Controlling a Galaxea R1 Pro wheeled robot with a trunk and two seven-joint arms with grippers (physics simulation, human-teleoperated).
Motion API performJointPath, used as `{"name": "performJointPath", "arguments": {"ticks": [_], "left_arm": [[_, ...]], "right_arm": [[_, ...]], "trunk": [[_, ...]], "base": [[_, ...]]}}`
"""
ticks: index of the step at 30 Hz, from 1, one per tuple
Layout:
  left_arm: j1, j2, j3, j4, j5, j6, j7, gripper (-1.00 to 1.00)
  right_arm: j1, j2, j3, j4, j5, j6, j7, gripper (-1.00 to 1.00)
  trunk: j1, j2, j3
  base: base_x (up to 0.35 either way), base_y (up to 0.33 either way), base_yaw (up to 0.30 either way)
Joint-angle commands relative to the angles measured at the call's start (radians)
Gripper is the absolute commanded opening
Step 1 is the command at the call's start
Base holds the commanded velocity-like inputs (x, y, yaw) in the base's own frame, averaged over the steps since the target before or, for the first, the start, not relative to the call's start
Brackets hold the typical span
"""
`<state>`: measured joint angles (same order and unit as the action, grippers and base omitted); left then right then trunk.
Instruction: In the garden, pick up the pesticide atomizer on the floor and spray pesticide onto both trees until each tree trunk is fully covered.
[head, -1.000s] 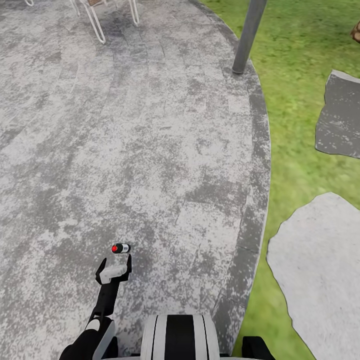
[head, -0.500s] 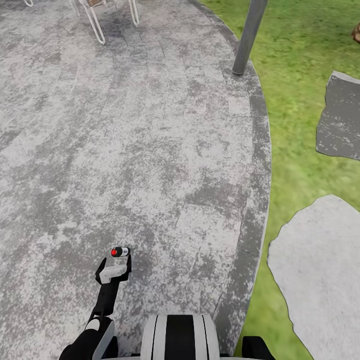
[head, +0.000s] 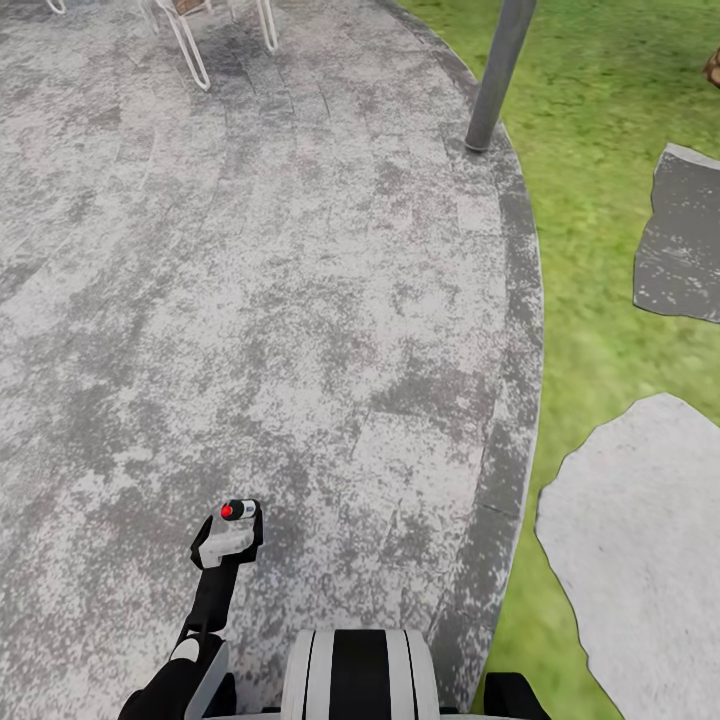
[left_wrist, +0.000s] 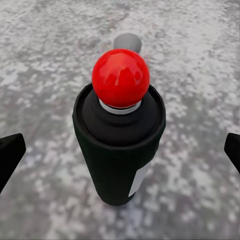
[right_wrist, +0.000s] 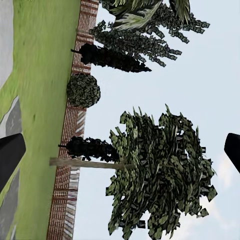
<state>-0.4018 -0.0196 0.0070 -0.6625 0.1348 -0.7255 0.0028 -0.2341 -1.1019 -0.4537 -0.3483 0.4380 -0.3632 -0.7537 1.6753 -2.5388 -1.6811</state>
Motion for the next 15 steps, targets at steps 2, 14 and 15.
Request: {"name": "performJointPath", "arguments": {"ticks": [2,14,15], "left_arm": [[0.0,0.0,0.001,0.001,0.002,-0.002,0.0,1.0],[-0.001,-0.001,0.001,0.002,0.002,0.0,0.0,1.0],[-0.001,-0.001,0.001,0.002,0.002,0.0,0.0,1.0]], "right_arm": [[-0.002,0.001,-0.006,0.002,0.008,-0.005,0.001,1.0],[-0.002,0.001,-0.005,0.002,0.008,-0.005,0.001,1.0],[-0.002,0.001,-0.005,0.002,0.008,-0.005,0.001,1.0]], "trunk": [[0.0,0.0,0.0],[0.0,0.0,0.0],[0.0,0.0,0.0]], "base": [[0.006,0.0,0.0],[0.001,0.0,0.0],[0.0,0.0,0.0]]}}
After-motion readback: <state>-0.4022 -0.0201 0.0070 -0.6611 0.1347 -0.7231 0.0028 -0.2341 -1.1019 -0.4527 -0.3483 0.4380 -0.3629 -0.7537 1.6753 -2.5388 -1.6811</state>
